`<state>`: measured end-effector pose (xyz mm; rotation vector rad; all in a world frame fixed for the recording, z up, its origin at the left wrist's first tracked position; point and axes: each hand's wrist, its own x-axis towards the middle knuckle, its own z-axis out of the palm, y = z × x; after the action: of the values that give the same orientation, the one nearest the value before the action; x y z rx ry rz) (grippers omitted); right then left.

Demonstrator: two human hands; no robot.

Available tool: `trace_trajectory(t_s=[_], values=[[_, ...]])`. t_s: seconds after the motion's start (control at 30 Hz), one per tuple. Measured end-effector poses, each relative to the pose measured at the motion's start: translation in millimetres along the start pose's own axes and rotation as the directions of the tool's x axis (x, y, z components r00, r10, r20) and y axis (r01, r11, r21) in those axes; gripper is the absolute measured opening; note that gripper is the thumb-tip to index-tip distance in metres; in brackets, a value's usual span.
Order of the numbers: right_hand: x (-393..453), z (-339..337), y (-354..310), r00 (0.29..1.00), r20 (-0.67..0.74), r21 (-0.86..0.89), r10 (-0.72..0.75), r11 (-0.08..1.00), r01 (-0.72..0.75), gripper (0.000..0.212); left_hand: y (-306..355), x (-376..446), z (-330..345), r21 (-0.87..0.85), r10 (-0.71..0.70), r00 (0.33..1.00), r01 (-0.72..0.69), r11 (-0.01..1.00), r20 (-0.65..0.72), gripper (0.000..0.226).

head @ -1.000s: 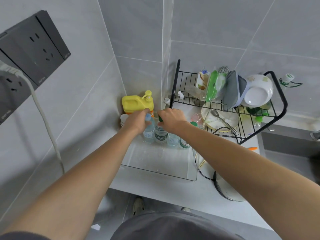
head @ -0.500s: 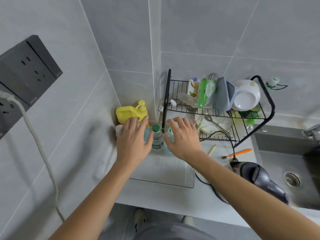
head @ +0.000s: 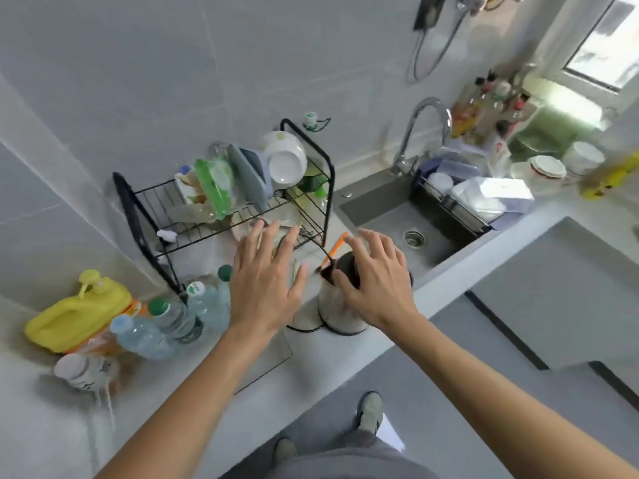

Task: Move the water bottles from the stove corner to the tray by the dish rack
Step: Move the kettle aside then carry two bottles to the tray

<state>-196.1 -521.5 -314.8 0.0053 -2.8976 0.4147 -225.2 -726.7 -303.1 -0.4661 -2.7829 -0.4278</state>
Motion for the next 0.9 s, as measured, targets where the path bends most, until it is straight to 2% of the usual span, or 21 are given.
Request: trace_trajectory(t_s=[0.17,0.27,0.37,0.6,0.9], values=[[-67.6,-42.1,85.7,0.944,-0.143,-0.019,0.297,0.953,-0.303,0.056,101.7,20.3,27.2,-0.092,0.286,0.956,-0.279,0.956,0.065,0.062],[-113.8,-69.8,142.3,0.869,-0.205,-0.021,0.451,0.885,-0.464,0.057,180.2,29.8,45.1,-0.139,0.422,0.901,-0.408,0.902,0.097,0.063],[-162.2,-93.7,203.8,0.762,-0.258,0.003,0.594,0.789,-0.614,0.059,266.7,29.8,67.5,-0.184,0.55,0.826,-0.525,0.831,0.125,0.063],[-263.7,-137.9,327.6,0.592,-0.326,0.054,0.737,0.639,-0.767,0.061,450.7,2.8,120.6,-0.236,0.714,0.688,-0.678,0.696,0.13,0.064],[-387.5,-214.1,469.4,0.332,-0.416,0.091,0.847,0.402,-0.911,0.063,667.3,-35.8,160.7,-0.304,0.868,0.485,-0.815,0.494,0.109,0.067]])
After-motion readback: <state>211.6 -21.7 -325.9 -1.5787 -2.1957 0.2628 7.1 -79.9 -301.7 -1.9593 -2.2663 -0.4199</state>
